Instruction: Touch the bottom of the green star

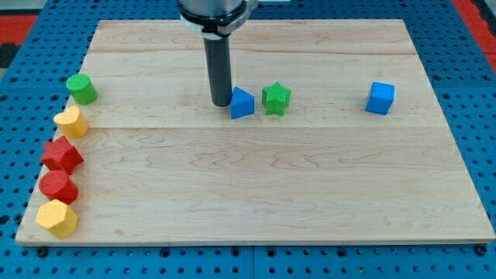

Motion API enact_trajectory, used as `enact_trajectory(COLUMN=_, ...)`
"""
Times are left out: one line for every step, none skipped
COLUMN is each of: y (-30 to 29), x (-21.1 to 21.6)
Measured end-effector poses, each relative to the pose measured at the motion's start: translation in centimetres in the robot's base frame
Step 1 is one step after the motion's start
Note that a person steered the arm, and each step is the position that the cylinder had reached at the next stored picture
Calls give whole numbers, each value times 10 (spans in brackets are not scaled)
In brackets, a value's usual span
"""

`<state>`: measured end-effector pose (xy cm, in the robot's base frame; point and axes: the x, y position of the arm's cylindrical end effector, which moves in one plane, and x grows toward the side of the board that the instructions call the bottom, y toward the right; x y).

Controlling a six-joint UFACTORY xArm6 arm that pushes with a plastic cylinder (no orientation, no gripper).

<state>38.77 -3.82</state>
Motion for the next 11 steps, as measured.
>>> enact_trajectory(y=40, x=8)
enact_trajectory(y=77, x=36)
enact_trajectory(y=77, x=57)
enact_trajectory(y=77, x=84)
enact_trajectory(y=119, x=78)
enact_trajectory(y=151, x=43)
enact_trajectory(y=158, x=39)
enact_trajectory(y=169, x=39)
enact_trajectory(y=171, x=39)
enact_trajectory(y=166, x=39)
enact_trajectory(y=158, x=39)
